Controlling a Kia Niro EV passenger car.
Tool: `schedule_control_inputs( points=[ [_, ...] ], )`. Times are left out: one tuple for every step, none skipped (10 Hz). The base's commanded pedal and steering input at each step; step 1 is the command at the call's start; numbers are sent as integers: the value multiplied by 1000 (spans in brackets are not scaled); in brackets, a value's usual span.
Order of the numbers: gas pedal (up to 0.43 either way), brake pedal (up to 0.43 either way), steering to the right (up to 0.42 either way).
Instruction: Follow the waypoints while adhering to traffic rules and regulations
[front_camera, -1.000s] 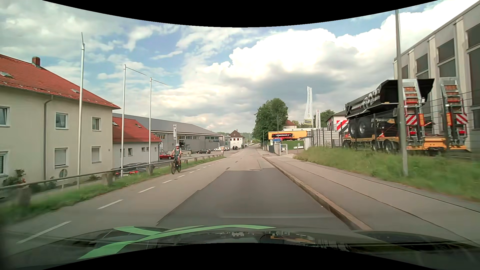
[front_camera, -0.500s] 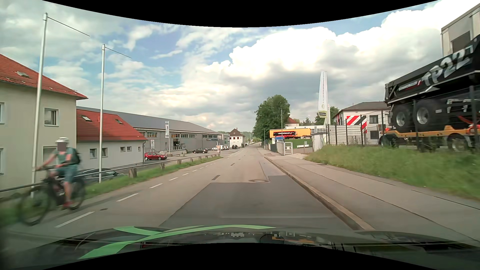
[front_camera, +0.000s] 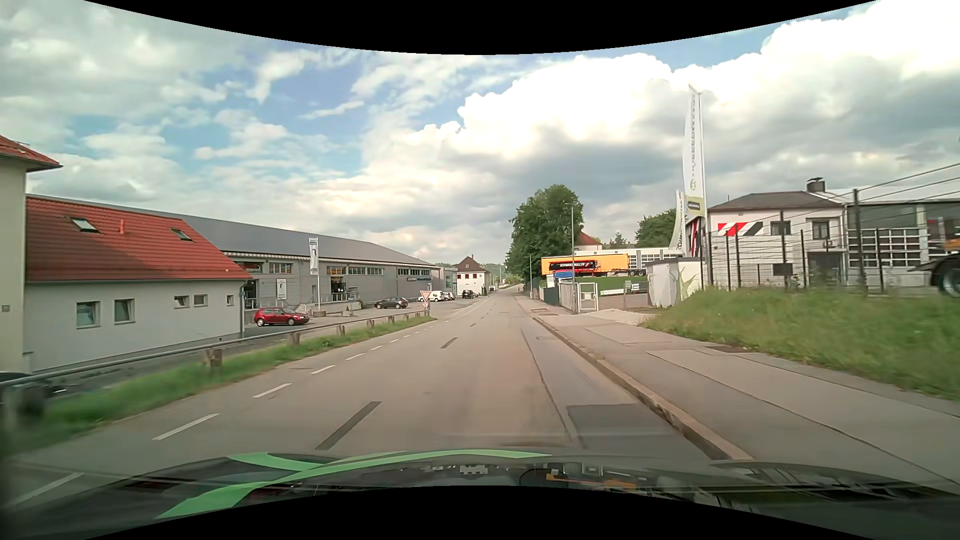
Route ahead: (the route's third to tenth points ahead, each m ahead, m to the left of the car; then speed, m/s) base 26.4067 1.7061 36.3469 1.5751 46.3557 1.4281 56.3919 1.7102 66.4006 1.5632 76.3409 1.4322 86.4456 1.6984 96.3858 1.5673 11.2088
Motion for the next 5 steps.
schedule_control_inputs(
  points=[
    [169, 0, -3],
    [169, 0, -2],
    [157, 0, -3],
    [157, 0, -3],
    [157, 0, -2]
  ],
)
